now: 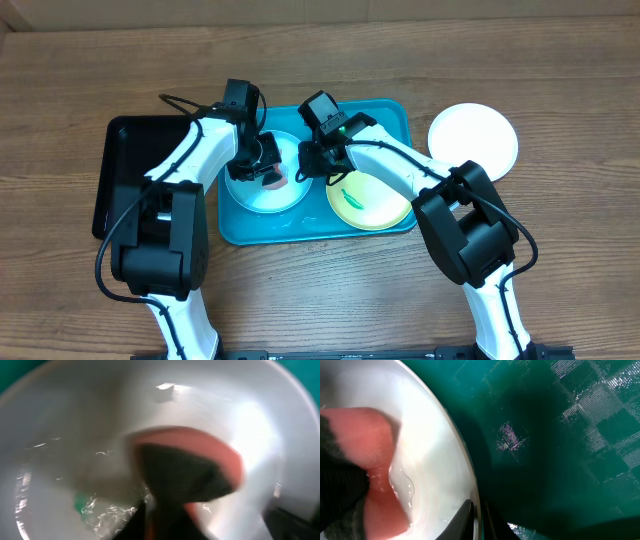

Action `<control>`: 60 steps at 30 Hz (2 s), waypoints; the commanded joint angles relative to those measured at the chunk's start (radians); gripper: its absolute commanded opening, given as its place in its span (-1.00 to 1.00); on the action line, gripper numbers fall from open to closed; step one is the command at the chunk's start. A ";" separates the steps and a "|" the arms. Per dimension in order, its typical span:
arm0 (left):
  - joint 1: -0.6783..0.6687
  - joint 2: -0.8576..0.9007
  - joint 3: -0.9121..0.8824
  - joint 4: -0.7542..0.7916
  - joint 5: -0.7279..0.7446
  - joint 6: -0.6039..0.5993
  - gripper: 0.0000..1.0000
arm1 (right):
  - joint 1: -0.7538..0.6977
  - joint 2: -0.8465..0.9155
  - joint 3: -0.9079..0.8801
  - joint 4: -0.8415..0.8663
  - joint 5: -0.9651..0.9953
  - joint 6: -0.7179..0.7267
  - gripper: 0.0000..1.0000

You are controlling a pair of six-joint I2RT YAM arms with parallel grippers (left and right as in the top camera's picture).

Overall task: Clean dirty plates on tray and stack at the side
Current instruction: 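Scrub the light-blue plate with the sponge while the right gripper holds it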

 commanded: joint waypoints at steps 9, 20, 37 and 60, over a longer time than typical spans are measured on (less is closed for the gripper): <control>0.063 0.014 0.160 -0.102 0.081 -0.005 -0.52 | 0.003 0.026 -0.025 -0.018 0.043 -0.002 -0.80; 0.054 0.016 0.136 -0.133 0.082 -0.005 -0.55 | 0.003 0.026 -0.025 -0.017 0.043 -0.002 -0.80; 0.032 0.021 0.063 -0.067 0.114 -0.005 -0.53 | 0.003 0.026 -0.025 -0.013 0.043 -0.002 -0.80; 0.035 0.021 0.063 -0.198 -0.270 -0.004 -0.91 | 0.003 0.026 -0.025 -0.018 0.043 -0.002 -0.80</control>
